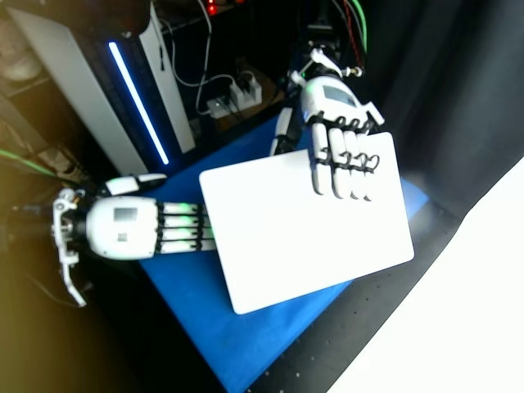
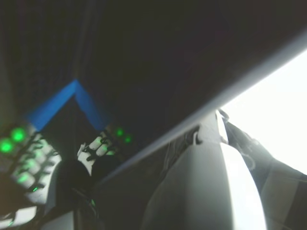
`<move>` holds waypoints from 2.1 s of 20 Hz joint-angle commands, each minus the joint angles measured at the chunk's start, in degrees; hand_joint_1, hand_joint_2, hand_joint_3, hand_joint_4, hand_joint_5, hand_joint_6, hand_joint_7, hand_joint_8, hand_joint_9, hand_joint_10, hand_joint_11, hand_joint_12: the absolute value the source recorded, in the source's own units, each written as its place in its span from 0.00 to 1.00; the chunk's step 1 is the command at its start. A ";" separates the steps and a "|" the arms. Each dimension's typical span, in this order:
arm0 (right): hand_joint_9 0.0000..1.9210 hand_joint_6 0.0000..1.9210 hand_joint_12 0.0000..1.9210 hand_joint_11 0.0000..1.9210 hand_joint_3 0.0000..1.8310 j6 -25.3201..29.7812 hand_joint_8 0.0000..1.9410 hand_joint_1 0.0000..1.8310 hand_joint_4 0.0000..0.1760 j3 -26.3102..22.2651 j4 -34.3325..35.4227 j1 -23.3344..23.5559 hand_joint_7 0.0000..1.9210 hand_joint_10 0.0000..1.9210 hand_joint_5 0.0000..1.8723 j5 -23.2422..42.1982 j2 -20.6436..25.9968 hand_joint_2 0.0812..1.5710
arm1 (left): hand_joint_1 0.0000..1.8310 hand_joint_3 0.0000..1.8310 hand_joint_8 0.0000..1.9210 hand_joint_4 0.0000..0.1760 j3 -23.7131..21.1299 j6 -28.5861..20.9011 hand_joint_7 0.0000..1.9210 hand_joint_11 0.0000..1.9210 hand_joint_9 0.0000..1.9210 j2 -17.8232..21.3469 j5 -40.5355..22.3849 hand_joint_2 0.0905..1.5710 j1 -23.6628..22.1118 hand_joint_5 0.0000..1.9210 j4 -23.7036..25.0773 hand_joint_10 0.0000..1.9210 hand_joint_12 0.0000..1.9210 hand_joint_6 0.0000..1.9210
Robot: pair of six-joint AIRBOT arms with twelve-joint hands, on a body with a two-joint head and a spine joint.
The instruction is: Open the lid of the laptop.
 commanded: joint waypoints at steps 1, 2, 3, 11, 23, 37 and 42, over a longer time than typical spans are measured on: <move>0.00 0.00 0.00 0.00 0.00 0.74 0.00 0.00 0.00 -0.05 -0.15 0.40 0.00 0.00 0.00 2.06 -0.58 0.72 | 0.51 0.00 0.00 0.00 -0.10 -0.19 0.00 0.00 0.00 -0.20 -7.97 0.66 -0.71 0.00 -0.46 0.00 0.00 0.00; 0.00 0.00 0.00 0.00 0.00 0.75 0.00 0.00 0.00 -0.03 -0.14 0.83 0.00 0.00 0.00 2.09 -0.40 0.72 | 0.51 0.00 0.00 0.00 -0.14 -0.19 0.00 0.00 0.00 -0.27 -8.00 0.66 -0.48 0.00 -0.48 0.00 0.00 0.00; 0.00 0.00 0.00 0.00 0.00 0.75 0.00 0.00 0.00 -0.07 -0.20 1.45 0.00 0.00 0.00 2.17 -0.24 0.72 | 0.49 0.00 0.00 0.03 -0.21 -0.19 0.00 0.00 0.00 -0.29 -8.05 0.66 -0.34 0.00 -0.49 0.00 0.00 0.00; 0.00 0.00 0.00 0.00 0.01 0.71 0.00 0.00 0.00 -0.04 -0.23 6.88 0.00 0.00 0.00 5.76 0.17 0.73 | 0.48 0.00 0.00 0.14 -0.77 -0.21 0.00 0.00 0.00 -0.23 -8.63 0.65 0.80 0.00 -0.91 0.00 0.00 0.00; 0.00 0.00 0.00 0.00 0.00 0.72 0.00 0.00 0.00 7.27 -0.68 8.18 0.00 0.00 0.00 1.58 -9.86 0.72 | 0.50 0.00 0.00 0.18 1.86 -0.15 0.00 0.00 0.00 -1.67 -5.30 0.66 -3.90 0.00 -0.84 0.00 0.00 0.00; 0.00 0.00 0.00 0.00 0.00 0.75 0.00 0.00 0.00 7.35 -3.16 8.20 0.00 0.00 0.00 0.28 -10.27 0.73 | 0.54 0.00 0.00 0.06 21.62 7.11 0.00 0.00 0.00 -15.18 22.32 0.67 -23.74 0.00 3.49 0.00 0.00 0.00; 0.00 0.00 0.00 0.00 0.00 0.75 0.00 0.00 0.00 7.50 -4.53 8.82 0.00 0.00 0.00 0.31 -10.31 0.72 | 0.43 0.00 0.00 0.19 32.34 12.24 0.00 0.03 0.00 -23.03 31.99 0.67 -26.87 0.00 2.71 0.00 0.01 0.00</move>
